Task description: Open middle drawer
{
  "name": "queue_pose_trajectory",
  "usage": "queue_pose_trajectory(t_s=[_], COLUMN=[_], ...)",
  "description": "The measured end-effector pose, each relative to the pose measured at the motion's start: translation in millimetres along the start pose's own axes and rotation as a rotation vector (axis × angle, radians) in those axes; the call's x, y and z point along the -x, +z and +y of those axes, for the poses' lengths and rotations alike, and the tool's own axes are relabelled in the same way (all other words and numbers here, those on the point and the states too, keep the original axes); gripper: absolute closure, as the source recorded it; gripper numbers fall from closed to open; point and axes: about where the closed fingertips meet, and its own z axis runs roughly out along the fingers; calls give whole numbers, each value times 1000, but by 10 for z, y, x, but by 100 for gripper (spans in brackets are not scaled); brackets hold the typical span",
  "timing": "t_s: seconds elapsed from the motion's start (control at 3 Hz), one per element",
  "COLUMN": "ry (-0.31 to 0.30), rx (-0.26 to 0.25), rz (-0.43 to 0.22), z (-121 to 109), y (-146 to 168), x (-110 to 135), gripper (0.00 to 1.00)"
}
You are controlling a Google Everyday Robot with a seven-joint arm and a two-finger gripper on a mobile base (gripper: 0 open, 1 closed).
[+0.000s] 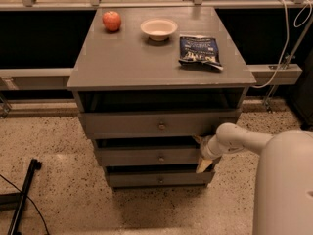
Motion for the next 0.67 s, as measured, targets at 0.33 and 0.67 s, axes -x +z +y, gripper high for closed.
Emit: queue_pose_trajectory(t_s=[0.33, 0.67], ry=[29, 54], rx=[2, 14], rz=[-3, -11], z=[10, 69], y=[53, 33], x=[-76, -137], gripper=[25, 48])
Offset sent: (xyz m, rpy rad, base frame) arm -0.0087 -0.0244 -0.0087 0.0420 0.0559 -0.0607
